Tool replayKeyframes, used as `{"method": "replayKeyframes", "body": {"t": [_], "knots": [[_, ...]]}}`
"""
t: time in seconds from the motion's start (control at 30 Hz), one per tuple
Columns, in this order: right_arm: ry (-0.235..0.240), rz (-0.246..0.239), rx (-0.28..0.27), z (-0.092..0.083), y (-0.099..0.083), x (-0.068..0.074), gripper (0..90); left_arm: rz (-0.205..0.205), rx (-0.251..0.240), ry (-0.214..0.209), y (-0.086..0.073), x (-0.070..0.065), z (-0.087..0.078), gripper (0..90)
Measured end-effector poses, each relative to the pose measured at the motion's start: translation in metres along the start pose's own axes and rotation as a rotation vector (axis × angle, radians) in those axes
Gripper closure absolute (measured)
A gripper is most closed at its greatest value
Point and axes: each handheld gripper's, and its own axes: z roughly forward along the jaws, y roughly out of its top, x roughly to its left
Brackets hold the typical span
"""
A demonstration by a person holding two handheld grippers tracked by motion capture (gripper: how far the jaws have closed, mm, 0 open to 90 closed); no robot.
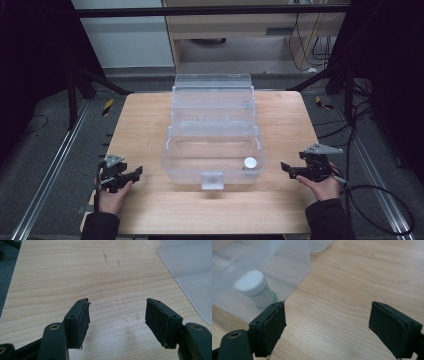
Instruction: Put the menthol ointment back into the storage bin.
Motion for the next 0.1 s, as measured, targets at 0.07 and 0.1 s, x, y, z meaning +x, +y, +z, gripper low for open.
{"method": "replayKeyframes", "body": {"t": [0.07, 0.1], "knots": [[-0.007, 0.008, -0.001, 0.0003, -0.0028, -0.0024, 14.1, 0.0, 0.002, 0.0, -0.0002, 0.0004, 0.0003, 34.8], [-0.016, 0.027, -0.015, 0.0004, -0.0068, -0.0075, 13.4, 0.0, -0.001, 0.003, -0.0007, 0.0009, 0.001, 34.3]]}}
